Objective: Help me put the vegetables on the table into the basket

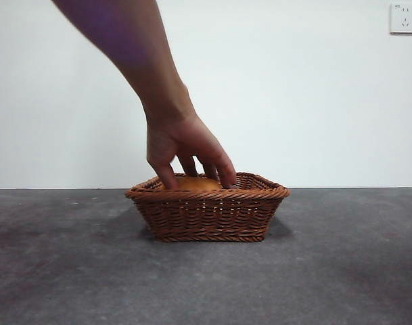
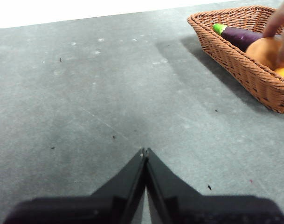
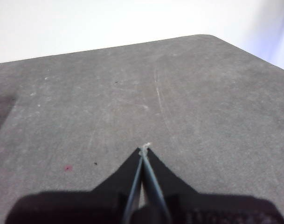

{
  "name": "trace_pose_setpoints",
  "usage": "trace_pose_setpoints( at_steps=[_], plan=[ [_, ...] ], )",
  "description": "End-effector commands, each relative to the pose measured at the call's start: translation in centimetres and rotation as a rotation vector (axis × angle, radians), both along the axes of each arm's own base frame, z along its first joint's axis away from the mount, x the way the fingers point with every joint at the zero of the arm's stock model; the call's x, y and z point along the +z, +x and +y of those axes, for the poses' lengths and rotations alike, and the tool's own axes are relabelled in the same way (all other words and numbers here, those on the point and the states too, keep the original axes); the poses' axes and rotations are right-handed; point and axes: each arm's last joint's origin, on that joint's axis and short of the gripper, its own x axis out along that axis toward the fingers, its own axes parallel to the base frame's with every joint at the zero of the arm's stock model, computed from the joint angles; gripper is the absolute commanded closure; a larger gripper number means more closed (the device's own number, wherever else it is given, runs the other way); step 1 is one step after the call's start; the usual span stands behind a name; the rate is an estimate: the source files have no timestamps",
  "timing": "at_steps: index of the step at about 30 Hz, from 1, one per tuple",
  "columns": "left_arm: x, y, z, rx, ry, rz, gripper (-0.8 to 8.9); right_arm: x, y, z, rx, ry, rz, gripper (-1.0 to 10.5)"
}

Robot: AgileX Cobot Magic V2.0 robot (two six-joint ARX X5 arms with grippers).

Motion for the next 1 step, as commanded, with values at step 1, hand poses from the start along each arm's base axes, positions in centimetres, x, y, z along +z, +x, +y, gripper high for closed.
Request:
trace_pose_setpoints(
  at_steps=[1],
  plan=[
    [-0.31,0.01,0.02,0.004,-0.005,0.008,8.17,-0.24,0.02,-0.01,-0.003,0.01,0.004,9.5]
  ],
)
